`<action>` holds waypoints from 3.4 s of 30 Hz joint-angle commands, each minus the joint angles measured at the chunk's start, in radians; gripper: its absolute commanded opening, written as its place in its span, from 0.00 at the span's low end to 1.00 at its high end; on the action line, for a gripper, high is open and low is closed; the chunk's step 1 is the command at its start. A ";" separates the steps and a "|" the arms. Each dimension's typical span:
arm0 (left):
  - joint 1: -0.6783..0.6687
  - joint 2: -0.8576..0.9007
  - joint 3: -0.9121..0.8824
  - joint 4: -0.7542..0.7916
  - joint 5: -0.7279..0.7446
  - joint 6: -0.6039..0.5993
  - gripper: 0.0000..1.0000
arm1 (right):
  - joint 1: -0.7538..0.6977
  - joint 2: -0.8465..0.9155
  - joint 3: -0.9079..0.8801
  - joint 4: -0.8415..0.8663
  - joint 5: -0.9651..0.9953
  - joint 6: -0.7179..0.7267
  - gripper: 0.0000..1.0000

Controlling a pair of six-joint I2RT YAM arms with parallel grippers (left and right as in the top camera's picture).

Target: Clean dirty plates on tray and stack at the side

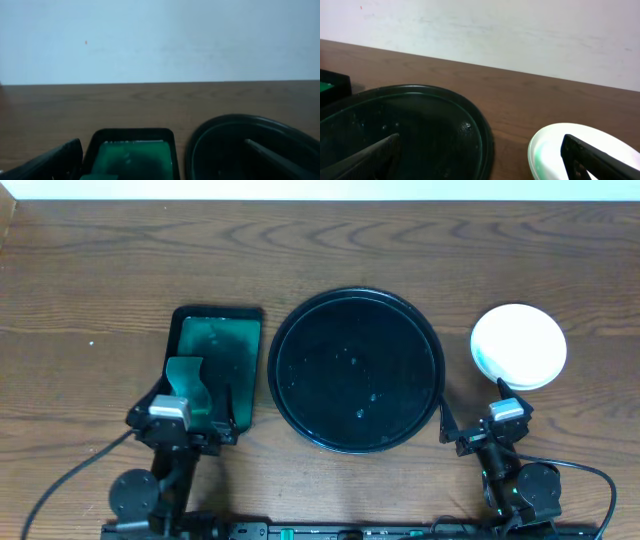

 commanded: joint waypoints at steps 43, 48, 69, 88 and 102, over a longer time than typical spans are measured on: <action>-0.016 -0.079 -0.338 0.206 0.012 0.020 0.98 | -0.002 -0.007 -0.005 0.000 -0.002 -0.009 0.99; -0.016 -0.079 -0.338 0.206 0.012 0.021 0.98 | -0.002 -0.007 -0.005 0.000 -0.001 -0.009 0.99; -0.016 -0.079 -0.338 0.207 0.012 0.021 0.98 | -0.002 -0.007 -0.005 0.000 -0.002 -0.008 0.99; -0.016 -0.079 -0.338 0.207 0.012 0.021 0.98 | -0.002 -0.007 -0.005 0.000 -0.002 -0.009 0.99; -0.016 -0.079 -0.338 0.207 0.012 0.021 0.98 | -0.002 -0.007 -0.005 0.000 -0.001 -0.009 0.99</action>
